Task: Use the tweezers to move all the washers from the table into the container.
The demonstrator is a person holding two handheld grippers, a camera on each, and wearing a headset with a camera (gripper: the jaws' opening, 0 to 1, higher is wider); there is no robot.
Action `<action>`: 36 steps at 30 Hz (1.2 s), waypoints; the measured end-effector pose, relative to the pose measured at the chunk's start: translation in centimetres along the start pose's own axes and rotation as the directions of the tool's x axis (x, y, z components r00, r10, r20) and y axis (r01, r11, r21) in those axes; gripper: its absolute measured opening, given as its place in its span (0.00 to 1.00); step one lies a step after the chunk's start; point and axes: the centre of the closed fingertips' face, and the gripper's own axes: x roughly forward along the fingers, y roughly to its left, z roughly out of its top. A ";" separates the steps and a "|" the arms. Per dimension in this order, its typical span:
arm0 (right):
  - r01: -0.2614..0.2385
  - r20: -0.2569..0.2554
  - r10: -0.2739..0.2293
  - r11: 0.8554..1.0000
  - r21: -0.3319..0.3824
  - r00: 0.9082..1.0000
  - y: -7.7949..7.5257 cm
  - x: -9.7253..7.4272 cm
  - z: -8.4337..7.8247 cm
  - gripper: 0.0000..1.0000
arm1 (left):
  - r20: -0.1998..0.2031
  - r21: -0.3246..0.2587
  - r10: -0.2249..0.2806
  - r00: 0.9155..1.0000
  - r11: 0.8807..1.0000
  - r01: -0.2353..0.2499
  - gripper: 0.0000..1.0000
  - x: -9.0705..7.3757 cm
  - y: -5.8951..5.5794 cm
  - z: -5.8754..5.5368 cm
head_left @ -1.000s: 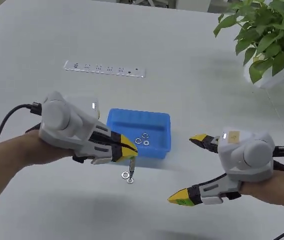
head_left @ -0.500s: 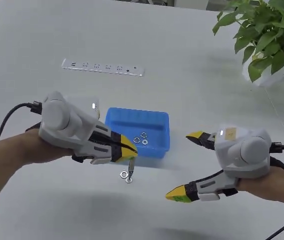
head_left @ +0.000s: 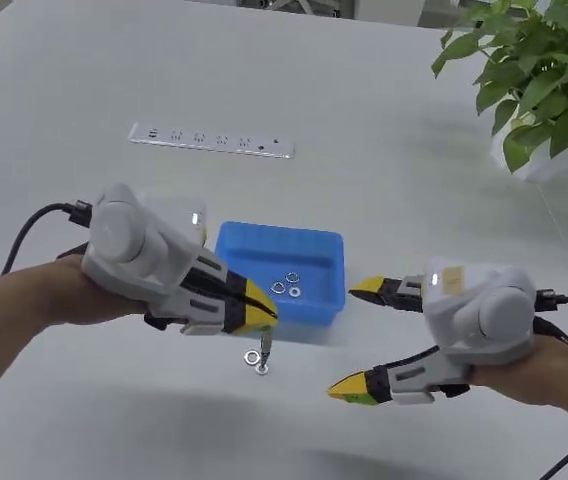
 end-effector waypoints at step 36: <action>-0.185 -0.057 0.178 0.970 -0.161 0.982 1.8 6.1 1.9 0.23 | -0.045 0.046 -0.079 0.996 0.996 0.082 0.05 -0.1 -0.5 0.0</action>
